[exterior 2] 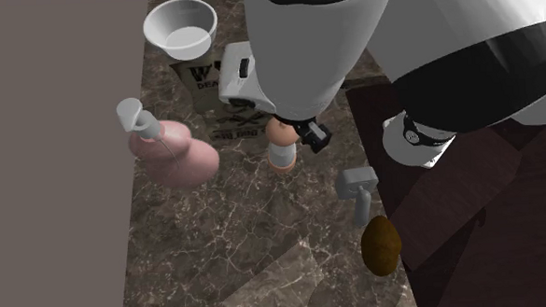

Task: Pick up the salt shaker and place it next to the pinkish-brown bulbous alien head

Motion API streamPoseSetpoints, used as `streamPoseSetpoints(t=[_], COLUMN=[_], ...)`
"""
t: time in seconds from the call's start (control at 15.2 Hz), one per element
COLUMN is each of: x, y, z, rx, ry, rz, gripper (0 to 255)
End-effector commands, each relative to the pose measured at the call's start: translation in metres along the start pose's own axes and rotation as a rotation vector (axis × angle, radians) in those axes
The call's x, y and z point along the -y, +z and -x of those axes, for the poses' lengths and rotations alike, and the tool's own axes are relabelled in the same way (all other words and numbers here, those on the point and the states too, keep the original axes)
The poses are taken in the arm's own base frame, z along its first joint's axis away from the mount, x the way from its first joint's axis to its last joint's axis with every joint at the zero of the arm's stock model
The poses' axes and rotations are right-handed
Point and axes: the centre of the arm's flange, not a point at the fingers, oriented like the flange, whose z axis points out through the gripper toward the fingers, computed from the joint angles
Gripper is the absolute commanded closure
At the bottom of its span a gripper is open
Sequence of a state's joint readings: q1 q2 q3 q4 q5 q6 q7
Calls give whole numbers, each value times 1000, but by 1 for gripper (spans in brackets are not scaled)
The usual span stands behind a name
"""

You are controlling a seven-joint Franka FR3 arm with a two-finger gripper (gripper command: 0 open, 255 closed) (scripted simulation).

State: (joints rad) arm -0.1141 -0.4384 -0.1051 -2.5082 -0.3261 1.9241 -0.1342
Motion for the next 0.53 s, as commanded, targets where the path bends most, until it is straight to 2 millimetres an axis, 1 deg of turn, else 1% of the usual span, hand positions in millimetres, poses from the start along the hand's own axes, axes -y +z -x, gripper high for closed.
streamPoseSetpoints(t=[0.0,0.26,0.33,0.46], x=[1,1,1,1], y=[13,34,37,37], z=[-3,-3,-3,-3], rx=[1,1,1,1], ry=[-1,-1,-1,-1], rz=[3,3,3,3], gripper=[0,0,0,0])
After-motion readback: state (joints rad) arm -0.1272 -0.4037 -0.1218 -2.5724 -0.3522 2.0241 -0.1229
